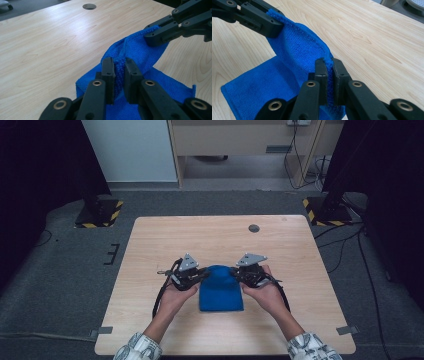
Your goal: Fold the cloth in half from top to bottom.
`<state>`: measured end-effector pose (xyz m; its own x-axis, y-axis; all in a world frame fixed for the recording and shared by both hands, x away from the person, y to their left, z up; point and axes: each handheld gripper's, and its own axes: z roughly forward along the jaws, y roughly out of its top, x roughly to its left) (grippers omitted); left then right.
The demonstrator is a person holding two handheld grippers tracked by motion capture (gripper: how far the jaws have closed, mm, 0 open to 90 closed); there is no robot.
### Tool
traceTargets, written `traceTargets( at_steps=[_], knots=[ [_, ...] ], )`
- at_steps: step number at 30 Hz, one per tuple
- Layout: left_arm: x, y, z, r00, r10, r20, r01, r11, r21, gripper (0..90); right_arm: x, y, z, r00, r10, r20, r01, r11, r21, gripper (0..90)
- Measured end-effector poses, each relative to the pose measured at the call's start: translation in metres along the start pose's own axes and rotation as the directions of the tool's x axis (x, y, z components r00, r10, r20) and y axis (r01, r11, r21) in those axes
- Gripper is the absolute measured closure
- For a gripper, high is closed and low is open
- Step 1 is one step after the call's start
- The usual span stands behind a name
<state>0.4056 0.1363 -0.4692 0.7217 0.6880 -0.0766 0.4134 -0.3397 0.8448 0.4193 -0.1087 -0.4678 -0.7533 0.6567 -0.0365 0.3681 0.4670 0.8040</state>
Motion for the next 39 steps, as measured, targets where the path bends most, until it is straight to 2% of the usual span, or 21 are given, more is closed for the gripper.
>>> traceTargets(
  at_steps=[9,15,17,24,28,29,31,39],
  knots=[
    [-0.001,-0.006,-0.009,1.0,-0.004,0.002,0.004,0.9998,-0.021,80.5,0.006,-0.005,-0.003,0.9998,0.012,-0.015,-0.012,1.0,-0.014,84.3],
    [-0.002,-0.015,-0.008,0.9998,-0.015,0.012,0.015,0.9999,0.0,78.8,0.012,-0.01,-0.003,0.9997,-0.008,-0.024,0.009,1.0,0.002,84.4],
    [-0.003,-0.017,-0.007,0.9997,-0.021,0.009,0.021,0.9998,-0.003,74.6,0.014,-0.013,-0.002,0.9996,-0.013,-0.026,0.013,1.0,0.007,84.4],
    [-0.005,-0.015,-0.009,0.9978,-0.066,0.007,0.066,0.9976,-0.02,51.6,0.014,-0.021,0.0,0.9995,0.002,-0.033,-0.002,1.0,0.02,84.4],
    [-0.005,-0.013,-0.012,0.9961,-0.087,0.013,0.088,0.9953,-0.042,47.9,0.015,-0.022,0.0,0.9992,0.004,-0.039,-0.003,1.0,0.021,84.4],
    [-0.004,-0.012,-0.015,0.9953,-0.097,0.006,0.097,0.9933,-0.062,47.8,0.017,-0.023,0.0,0.999,-0.003,-0.045,0.004,1.0,0.022,84.4],
    [-0.002,-0.012,-0.016,0.9942,-0.108,-0.001,0.107,0.9915,-0.073,46.8,0.019,-0.024,0.0,0.9987,-0.005,-0.05,0.006,1.0,0.022,84.3],
    [0.006,-0.017,-0.015,0.9893,-0.134,-0.057,0.13,0.9891,-0.07,44.0,0.026,-0.03,-0.003,0.9974,-0.008,-0.072,0.009,1.0,0.018,83.1]
  ],
)
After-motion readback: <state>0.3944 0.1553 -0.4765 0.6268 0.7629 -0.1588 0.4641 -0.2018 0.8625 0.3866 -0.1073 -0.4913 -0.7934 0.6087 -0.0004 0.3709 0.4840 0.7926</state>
